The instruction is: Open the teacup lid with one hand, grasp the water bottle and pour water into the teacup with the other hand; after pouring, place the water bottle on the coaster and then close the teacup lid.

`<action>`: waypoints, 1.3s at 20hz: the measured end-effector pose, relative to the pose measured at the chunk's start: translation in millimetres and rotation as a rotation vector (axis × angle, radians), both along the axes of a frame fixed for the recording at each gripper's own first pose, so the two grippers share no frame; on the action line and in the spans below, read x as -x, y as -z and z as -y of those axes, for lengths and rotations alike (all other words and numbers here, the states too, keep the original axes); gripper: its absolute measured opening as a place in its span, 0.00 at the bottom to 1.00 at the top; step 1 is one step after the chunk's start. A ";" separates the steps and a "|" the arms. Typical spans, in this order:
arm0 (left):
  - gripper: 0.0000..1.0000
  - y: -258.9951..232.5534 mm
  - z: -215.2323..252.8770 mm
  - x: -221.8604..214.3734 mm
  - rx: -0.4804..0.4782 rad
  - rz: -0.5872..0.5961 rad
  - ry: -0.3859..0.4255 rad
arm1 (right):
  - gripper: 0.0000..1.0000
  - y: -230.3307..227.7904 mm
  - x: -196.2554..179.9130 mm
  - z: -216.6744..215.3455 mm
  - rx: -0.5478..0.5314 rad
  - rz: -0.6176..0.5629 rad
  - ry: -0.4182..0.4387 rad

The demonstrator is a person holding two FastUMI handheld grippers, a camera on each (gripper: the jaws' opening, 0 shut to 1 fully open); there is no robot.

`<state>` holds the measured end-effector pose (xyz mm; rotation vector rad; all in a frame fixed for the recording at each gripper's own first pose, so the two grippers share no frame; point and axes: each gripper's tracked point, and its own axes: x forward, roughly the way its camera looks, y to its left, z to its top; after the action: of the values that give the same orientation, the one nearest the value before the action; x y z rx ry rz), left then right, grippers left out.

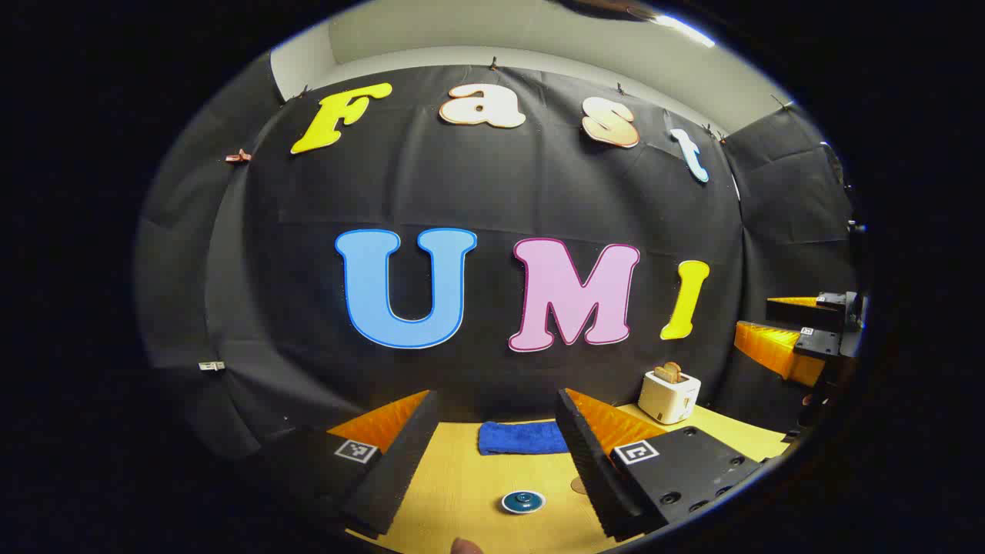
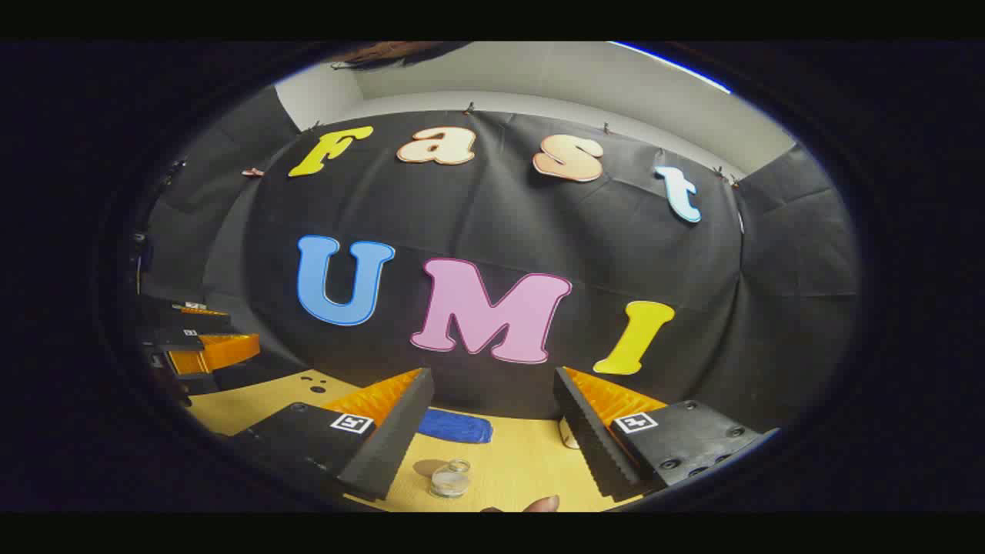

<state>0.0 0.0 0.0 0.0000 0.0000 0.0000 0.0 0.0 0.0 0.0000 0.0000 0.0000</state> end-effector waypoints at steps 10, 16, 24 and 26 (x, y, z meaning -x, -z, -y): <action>0.95 -1.7 4.1 -2.5 -0.020 0.007 0.017 | 0.97 0.0 -0.8 1.1 0.001 0.002 0.008; 0.96 4.6 10.2 -11.4 -0.022 0.003 0.031 | 0.97 2.5 -1.0 -1.0 0.001 -0.006 -0.006; 0.95 86.9 27.8 -45.0 0.009 -0.065 0.083 | 0.98 18.3 4.4 -11.0 -0.007 -0.059 -0.049; 0.96 115.9 27.9 -57.4 0.000 -0.075 0.075 | 0.96 22.8 4.0 -14.5 -0.015 -0.072 -0.063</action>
<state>57.4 -27.9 -115.9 0.0004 0.0752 -0.0751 -4.0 14.5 -22.8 0.0152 0.0720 0.0635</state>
